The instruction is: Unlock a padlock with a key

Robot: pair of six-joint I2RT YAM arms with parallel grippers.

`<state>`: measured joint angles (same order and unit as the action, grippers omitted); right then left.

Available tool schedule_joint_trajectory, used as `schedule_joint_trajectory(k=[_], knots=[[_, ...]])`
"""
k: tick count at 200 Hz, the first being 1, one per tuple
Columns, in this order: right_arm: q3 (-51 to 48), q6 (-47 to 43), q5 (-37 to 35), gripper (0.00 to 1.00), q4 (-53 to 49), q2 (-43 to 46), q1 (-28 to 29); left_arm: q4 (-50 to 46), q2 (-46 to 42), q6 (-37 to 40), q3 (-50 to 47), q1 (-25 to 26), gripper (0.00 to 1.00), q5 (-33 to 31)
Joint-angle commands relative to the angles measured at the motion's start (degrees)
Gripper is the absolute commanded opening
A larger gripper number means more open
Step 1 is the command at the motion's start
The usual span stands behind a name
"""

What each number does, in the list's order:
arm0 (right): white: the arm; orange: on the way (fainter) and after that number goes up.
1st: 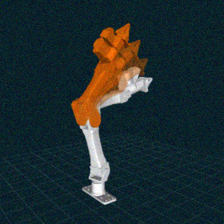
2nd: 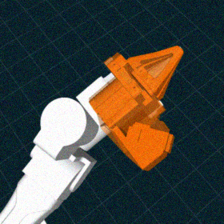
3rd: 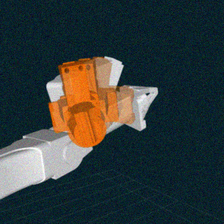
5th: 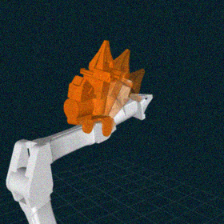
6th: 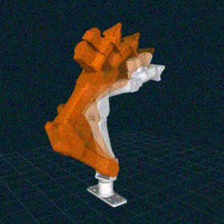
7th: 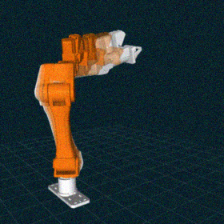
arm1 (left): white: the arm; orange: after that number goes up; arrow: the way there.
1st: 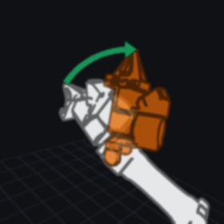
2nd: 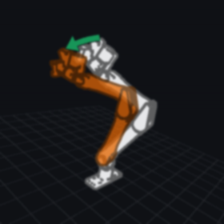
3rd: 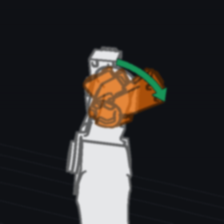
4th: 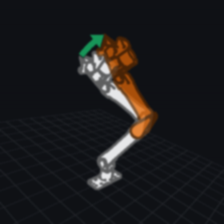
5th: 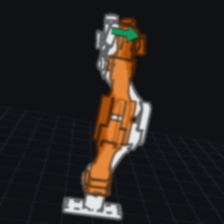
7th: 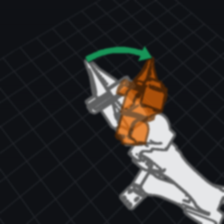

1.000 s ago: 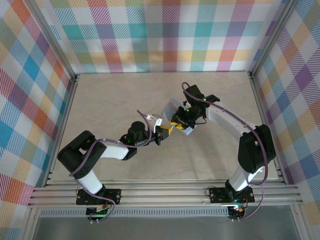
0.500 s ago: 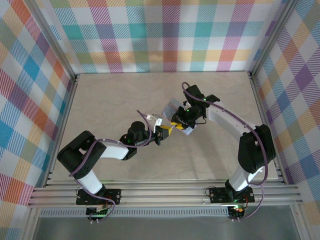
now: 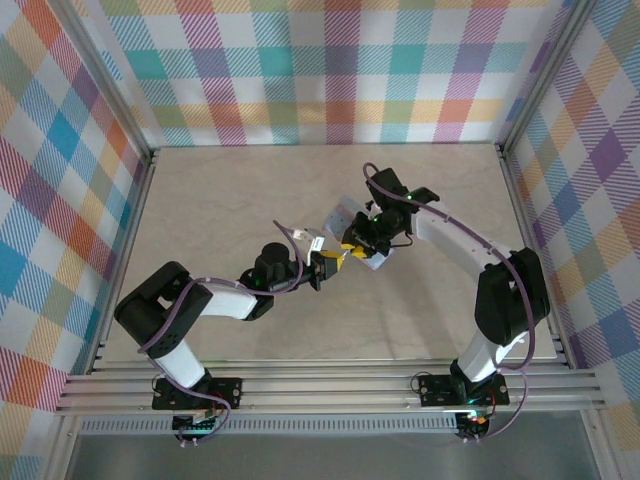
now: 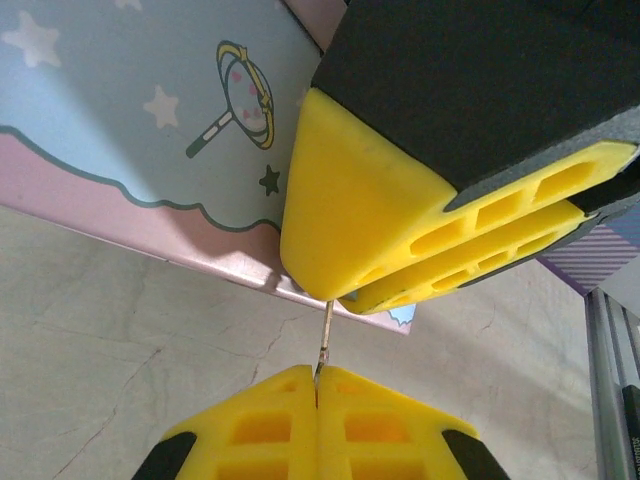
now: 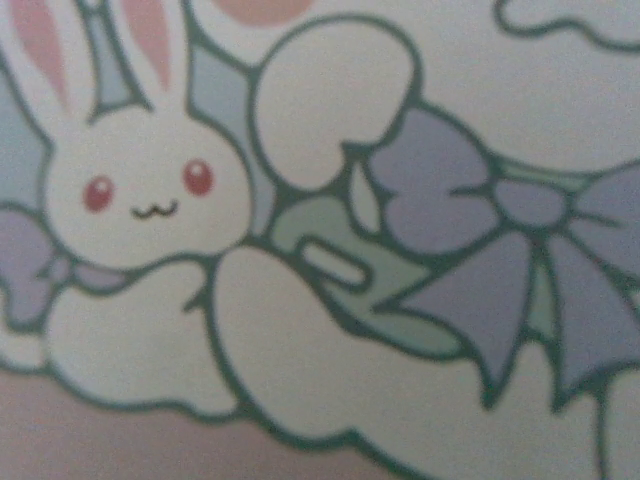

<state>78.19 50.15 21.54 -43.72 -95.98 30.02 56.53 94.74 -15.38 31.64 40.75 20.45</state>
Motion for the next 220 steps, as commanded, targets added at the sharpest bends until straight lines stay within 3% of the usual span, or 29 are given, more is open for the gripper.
schedule_joint_trajectory(k=[1,220], knots=[[2.7,-1.4,1.7,0.00,-0.8,-0.9,0.6,4.5,-2.2,0.6,-0.3,-0.1,0.00,0.5],[3.7,-3.0,4.9,0.00,-3.2,-2.3,0.6,5.5,-1.7,-1.1,0.4,-2.6,0.00,-1.1]])
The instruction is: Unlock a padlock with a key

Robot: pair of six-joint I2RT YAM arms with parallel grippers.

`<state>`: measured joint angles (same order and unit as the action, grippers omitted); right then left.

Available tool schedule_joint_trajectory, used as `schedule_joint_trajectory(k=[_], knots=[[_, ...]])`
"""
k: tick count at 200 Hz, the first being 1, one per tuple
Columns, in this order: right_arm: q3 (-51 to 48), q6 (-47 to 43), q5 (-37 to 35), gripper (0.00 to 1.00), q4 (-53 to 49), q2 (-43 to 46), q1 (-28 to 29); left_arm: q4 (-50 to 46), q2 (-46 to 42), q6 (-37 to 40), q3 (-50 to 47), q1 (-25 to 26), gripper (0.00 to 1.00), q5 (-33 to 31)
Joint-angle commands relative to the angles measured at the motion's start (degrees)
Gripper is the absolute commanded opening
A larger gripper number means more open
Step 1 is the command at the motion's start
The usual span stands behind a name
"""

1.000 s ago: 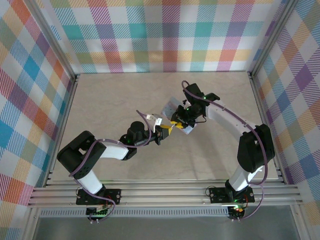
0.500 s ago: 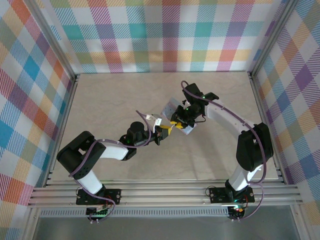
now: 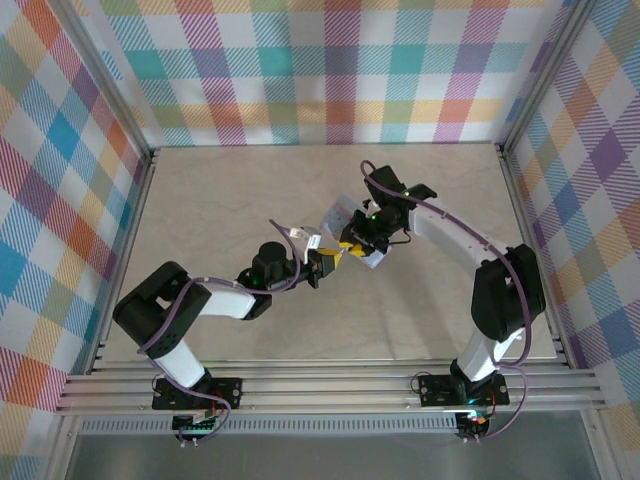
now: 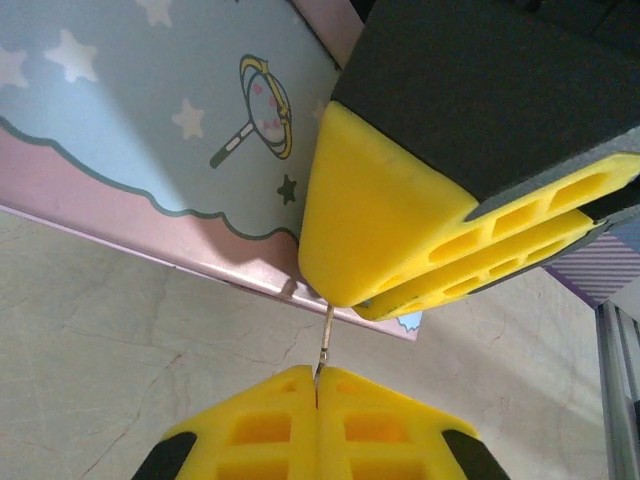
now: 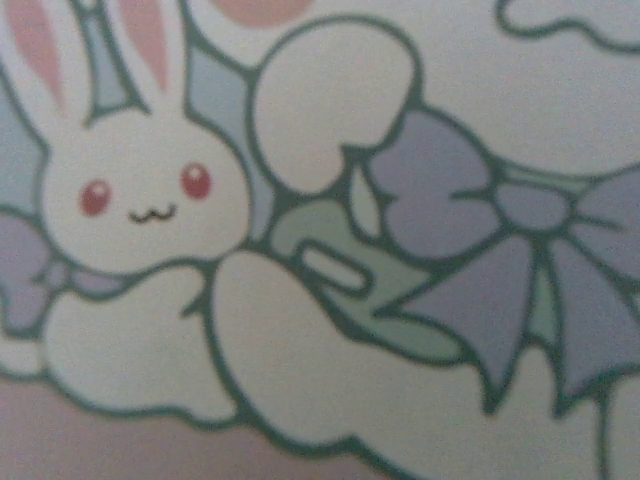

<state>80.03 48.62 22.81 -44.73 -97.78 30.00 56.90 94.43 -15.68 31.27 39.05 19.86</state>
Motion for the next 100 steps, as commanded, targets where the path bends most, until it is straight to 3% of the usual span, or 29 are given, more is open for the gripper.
schedule_joint_trajectory(k=[1,100], knots=[[1.9,-1.4,3.6,0.00,-2.1,-0.5,0.6,5.2,-1.4,-0.8,0.8,-0.8,0.00,-0.5],[4.5,-1.6,4.1,0.00,-4.1,-1.7,0.6,7.0,-1.3,-0.6,-0.2,-0.6,0.00,2.2]])
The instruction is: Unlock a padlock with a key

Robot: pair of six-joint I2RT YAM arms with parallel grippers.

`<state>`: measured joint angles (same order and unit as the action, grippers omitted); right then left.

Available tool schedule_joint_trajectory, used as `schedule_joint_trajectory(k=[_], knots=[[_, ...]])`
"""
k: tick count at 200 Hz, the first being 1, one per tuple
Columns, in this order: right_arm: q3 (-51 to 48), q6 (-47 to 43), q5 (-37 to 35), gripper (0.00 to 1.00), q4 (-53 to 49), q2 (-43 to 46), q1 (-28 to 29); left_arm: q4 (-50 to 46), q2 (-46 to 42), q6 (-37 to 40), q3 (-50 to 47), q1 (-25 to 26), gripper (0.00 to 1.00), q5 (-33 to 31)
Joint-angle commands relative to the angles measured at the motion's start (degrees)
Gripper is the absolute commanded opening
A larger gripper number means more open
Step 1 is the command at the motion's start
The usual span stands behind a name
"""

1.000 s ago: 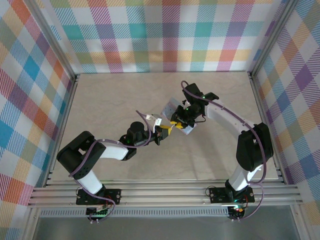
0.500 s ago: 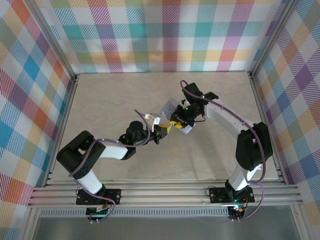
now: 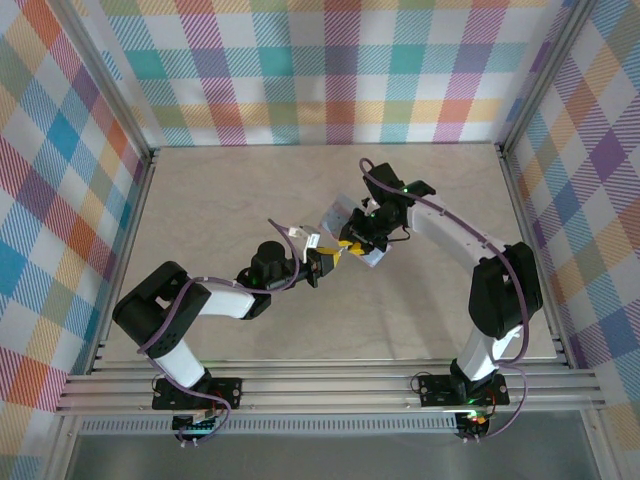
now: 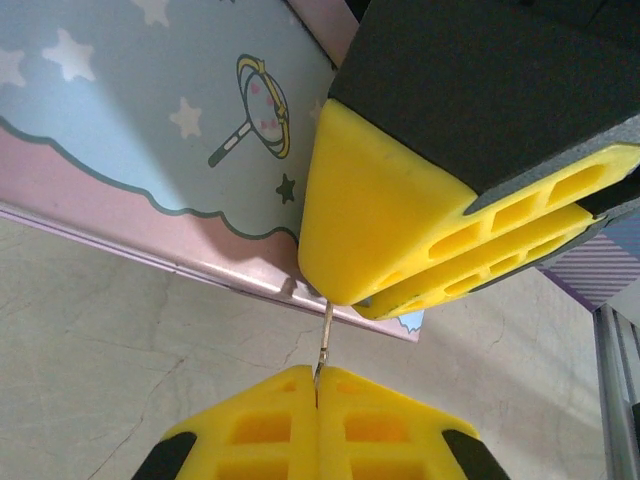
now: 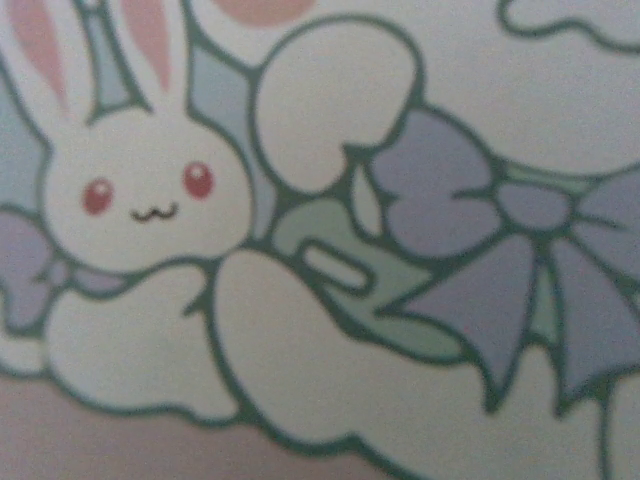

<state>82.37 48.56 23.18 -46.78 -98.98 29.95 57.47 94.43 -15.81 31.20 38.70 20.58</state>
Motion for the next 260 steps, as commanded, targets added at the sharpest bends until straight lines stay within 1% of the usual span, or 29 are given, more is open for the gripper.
schedule_joint_trajectory(k=[1,112,195,226,260], knots=[[2.2,-1.5,3.7,0.00,-2.1,-0.4,0.6,6.4,-1.3,-0.5,-0.2,-0.2,0.00,1.5],[3.3,-1.8,2.8,0.00,-3.1,-1.7,0.6,7.6,-1.2,-0.9,-0.5,0.2,0.00,2.1],[2.9,-2.1,3.3,0.00,-3.7,-1.1,0.6,9.5,-0.8,-1.8,-0.5,0.0,0.00,-0.4],[3.0,-2.4,5.0,0.00,-3.7,-1.2,0.6,11.3,1.0,-3.1,0.2,-0.5,0.00,-0.4],[3.4,-3.4,7.7,0.00,-4.6,-1.7,0.6,15.8,3.9,-3.9,0.7,-1.0,0.00,0.1]])
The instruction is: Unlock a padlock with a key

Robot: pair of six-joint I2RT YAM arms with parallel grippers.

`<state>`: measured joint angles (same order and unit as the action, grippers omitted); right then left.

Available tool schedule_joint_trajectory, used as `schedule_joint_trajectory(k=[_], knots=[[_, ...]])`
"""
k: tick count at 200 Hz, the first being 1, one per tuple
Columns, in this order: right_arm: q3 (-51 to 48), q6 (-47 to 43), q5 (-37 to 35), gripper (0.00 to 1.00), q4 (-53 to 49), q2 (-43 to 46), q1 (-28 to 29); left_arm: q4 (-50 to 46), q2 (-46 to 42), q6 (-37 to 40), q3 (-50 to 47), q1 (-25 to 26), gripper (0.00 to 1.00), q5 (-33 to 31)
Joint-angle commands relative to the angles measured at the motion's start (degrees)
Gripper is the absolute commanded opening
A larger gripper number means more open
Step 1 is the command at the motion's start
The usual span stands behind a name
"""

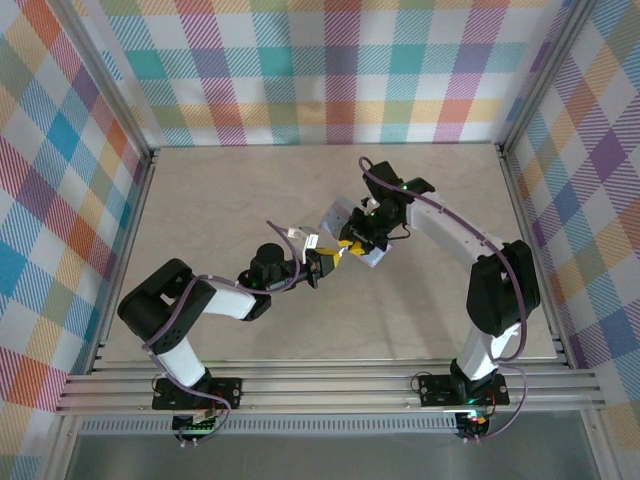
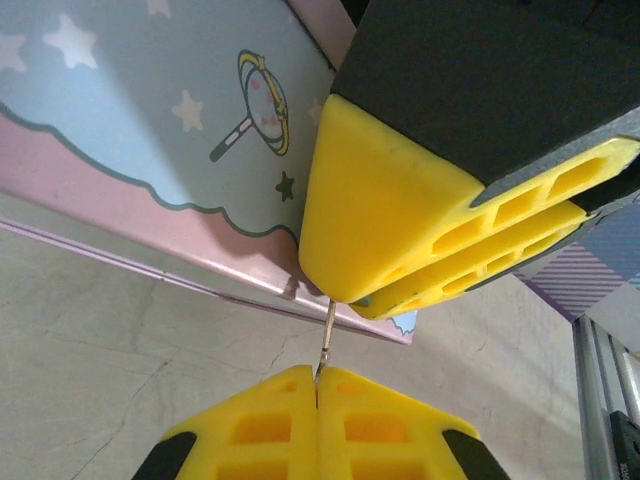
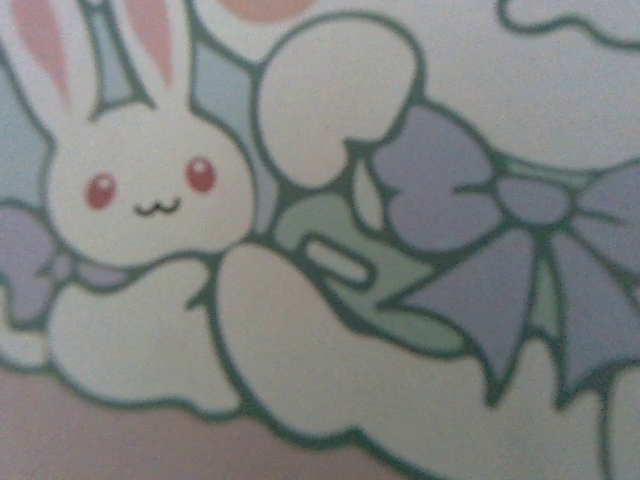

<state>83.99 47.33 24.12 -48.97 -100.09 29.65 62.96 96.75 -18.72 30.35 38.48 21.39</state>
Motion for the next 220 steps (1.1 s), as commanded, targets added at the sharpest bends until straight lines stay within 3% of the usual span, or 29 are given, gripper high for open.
schedule_joint_trajectory(k=[1,64,117,220], knots=[[1.8,-2.3,6.8,0.00,-2.5,-0.6,0.9,10.5,1.7,-1.1,1.6,-0.8,0.00,-0.7],[8.3,-6.3,9.0,0.00,-10.6,-3.8,0.4,13.2,0.8,-1.2,-0.3,-1.2,0.00,0.7],[13.0,-7.4,10.4,0.00,-14.8,-5.9,-1.2,7.7,-4.0,-1.6,-1.5,-1.2,0.00,0.5],[15.0,-9.4,12.0,0.00,-18.1,-8.8,-2.1,5.0,-3.8,-5.3,0.8,-1.1,0.00,2.6]])
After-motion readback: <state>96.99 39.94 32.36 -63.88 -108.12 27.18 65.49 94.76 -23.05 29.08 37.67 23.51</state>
